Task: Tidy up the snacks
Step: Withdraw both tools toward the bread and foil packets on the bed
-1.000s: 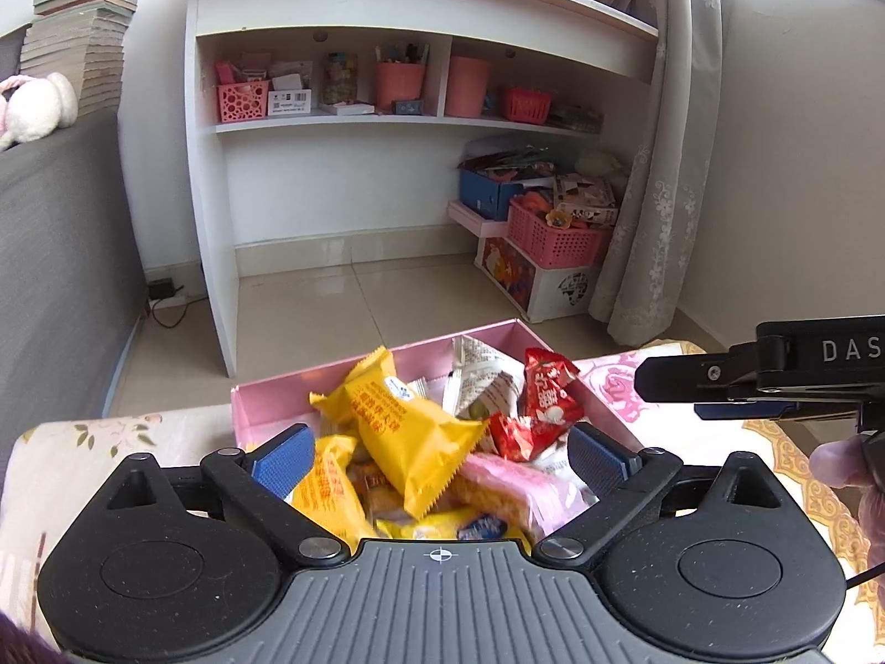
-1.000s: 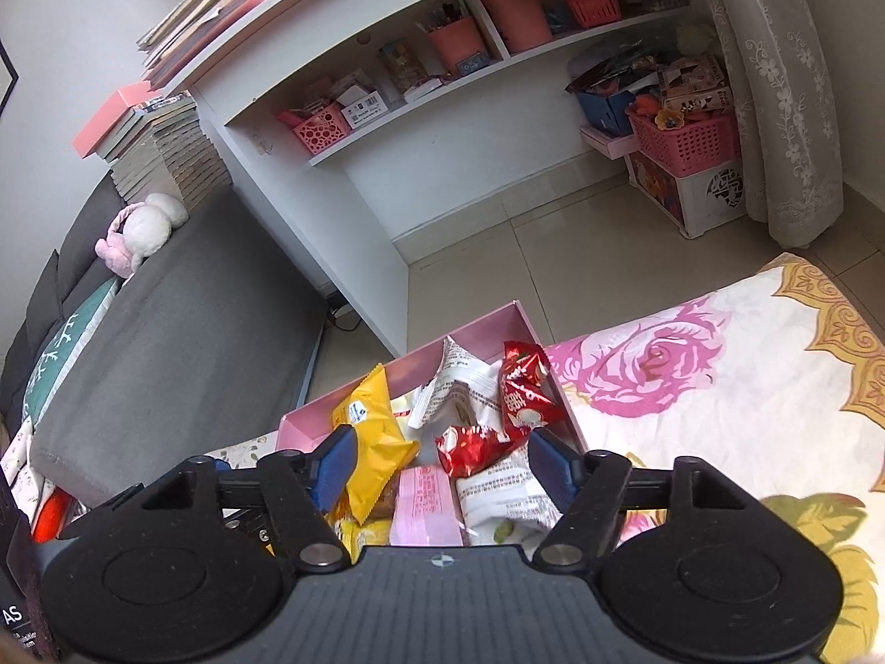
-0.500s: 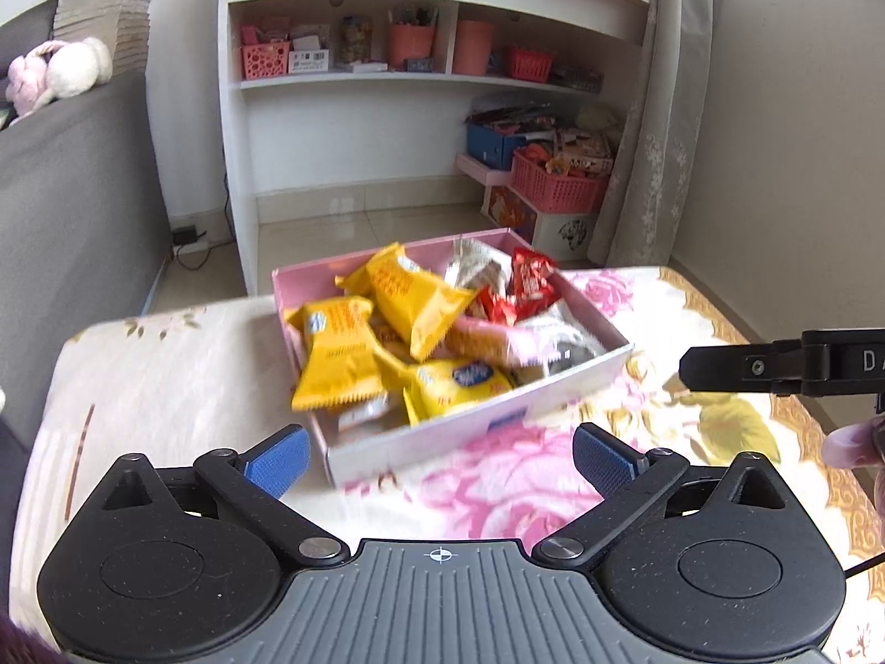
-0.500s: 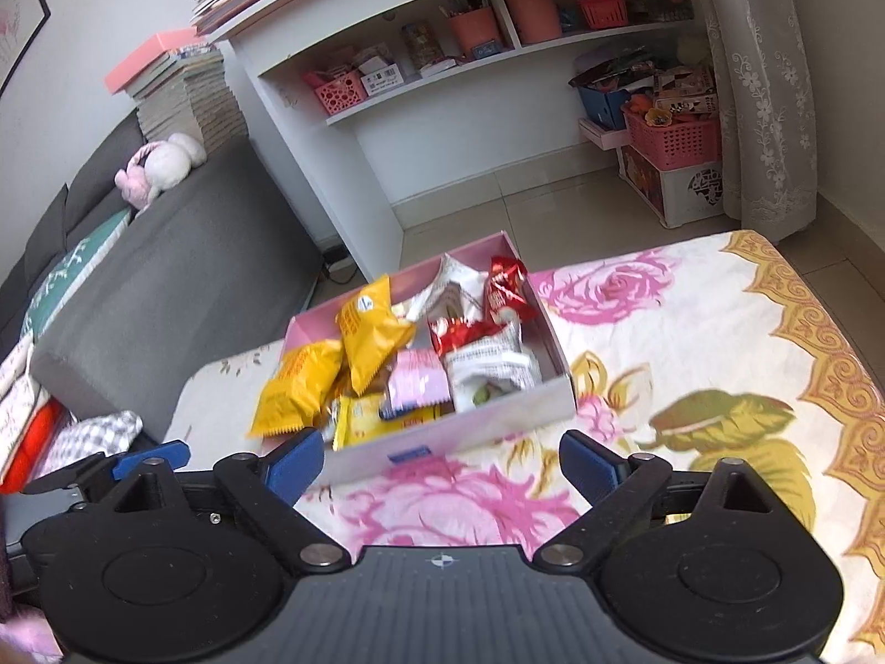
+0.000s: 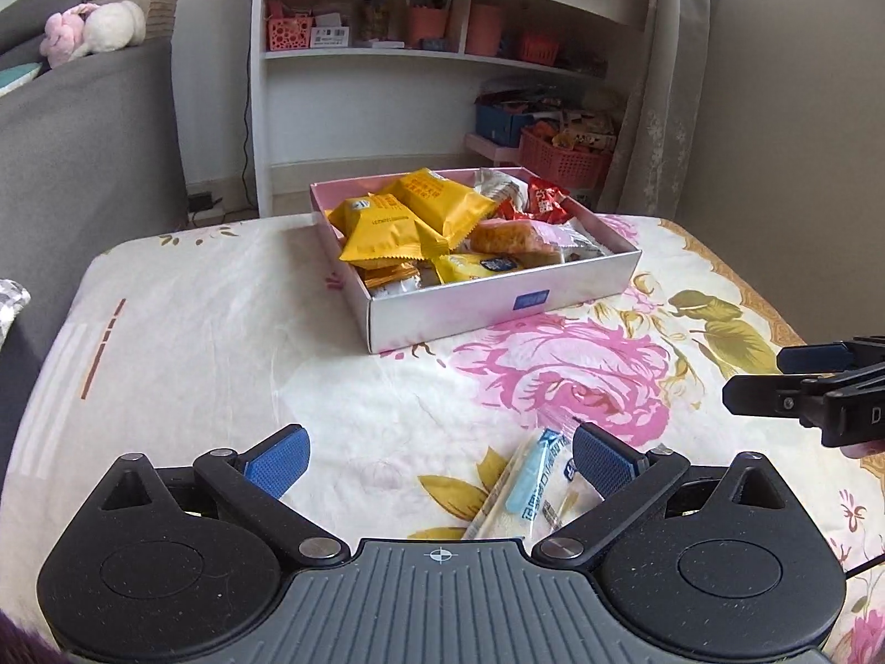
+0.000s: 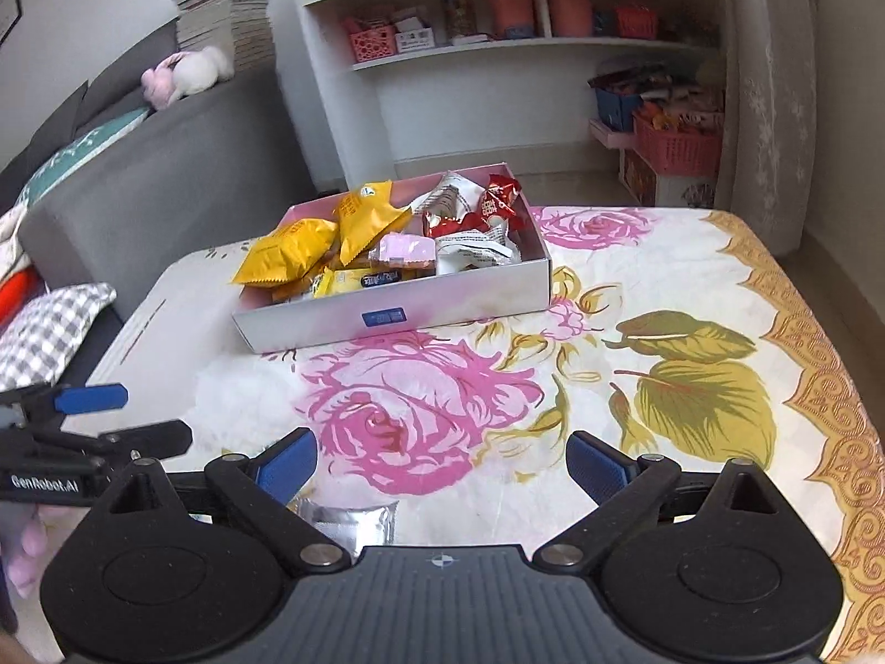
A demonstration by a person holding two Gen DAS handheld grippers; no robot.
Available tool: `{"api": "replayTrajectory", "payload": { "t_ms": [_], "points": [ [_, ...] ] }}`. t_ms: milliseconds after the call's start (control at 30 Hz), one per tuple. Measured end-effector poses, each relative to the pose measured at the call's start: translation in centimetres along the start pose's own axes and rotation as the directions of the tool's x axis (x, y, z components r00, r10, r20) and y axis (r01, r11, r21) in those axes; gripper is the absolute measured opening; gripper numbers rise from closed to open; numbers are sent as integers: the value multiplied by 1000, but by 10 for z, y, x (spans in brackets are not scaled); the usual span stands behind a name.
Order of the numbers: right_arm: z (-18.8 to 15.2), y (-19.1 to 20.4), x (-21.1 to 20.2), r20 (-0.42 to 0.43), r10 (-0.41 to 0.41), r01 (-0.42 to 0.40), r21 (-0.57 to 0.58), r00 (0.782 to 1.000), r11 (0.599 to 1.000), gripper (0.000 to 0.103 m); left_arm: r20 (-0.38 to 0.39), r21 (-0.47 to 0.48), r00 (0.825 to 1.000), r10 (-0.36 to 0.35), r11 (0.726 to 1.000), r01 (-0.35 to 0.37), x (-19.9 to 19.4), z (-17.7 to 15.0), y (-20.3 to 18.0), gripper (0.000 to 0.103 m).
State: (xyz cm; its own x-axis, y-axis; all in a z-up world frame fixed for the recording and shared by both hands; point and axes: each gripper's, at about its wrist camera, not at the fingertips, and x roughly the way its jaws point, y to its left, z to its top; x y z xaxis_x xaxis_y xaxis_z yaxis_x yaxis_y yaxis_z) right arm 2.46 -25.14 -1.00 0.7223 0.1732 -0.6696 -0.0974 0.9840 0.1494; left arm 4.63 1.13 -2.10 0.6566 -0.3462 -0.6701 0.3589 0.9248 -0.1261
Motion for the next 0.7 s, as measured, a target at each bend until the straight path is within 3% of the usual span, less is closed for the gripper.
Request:
{"api": "replayTrajectory", "payload": {
  "t_ms": [133,267,567,700],
  "points": [
    [-18,4,1,12,6,-5,-72,1000,997,94,-9,-18,996,-87,996,87,4,-11,3,102],
    [-29,5,6,-9,41,-42,-89,999,995,94,-25,-9,980,-199,980,199,14,-24,5,102],
    [-46,19,22,-33,87,-92,-180,996,979,94,-49,15,970,-238,971,239,27,-35,-4,99],
    [-54,31,29,-55,100,-111,-244,993,963,94,-63,37,970,-236,971,238,31,-35,-10,86]
  ]
}}
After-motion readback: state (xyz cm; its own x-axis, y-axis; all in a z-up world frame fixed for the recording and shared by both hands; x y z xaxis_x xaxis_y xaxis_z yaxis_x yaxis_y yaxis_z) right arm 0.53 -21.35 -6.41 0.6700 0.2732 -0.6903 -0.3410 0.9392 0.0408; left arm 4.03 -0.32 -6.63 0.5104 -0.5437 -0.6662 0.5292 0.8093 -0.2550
